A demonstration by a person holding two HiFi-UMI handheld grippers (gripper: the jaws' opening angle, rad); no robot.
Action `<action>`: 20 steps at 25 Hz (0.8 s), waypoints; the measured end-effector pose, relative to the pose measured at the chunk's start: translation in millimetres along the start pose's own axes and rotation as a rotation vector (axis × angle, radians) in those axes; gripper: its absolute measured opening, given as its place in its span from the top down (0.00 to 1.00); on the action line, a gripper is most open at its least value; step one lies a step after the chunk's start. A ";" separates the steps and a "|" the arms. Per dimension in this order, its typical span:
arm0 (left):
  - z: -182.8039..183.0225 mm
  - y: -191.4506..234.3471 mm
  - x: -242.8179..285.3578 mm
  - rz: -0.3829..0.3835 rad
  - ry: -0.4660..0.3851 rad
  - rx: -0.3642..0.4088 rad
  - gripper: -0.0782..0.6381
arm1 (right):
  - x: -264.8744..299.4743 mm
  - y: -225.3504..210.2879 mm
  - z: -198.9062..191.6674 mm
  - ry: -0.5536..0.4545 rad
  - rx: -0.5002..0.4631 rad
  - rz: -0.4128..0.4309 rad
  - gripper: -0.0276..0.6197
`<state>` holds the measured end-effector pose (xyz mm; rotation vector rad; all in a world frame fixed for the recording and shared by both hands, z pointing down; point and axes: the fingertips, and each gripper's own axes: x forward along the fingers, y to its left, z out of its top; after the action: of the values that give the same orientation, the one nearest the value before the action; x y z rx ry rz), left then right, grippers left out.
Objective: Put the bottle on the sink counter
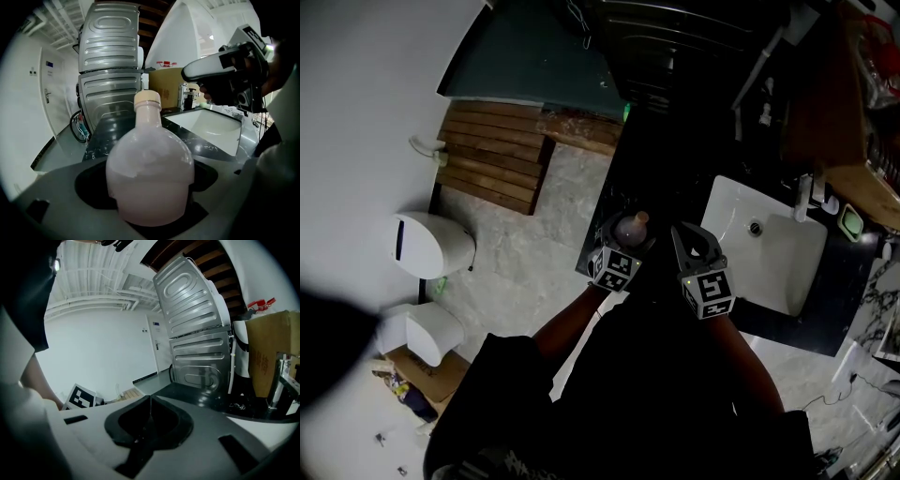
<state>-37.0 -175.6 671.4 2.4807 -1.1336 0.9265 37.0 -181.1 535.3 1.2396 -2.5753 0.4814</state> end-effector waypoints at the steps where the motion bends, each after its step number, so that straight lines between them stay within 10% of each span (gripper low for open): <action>1: -0.5 -0.5 0.2 -0.002 0.003 0.003 0.34 | 0.9 -1.8 -1.5 0.000 0.007 0.001 0.90; 20: -5.2 -5.9 0.2 -0.057 0.066 0.011 0.34 | 4.4 -0.5 -15.3 0.012 0.038 0.038 0.90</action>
<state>-34.8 -169.3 675.6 2.4588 -1.0349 0.9933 35.9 -178.5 551.0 1.1984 -2.5948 0.5457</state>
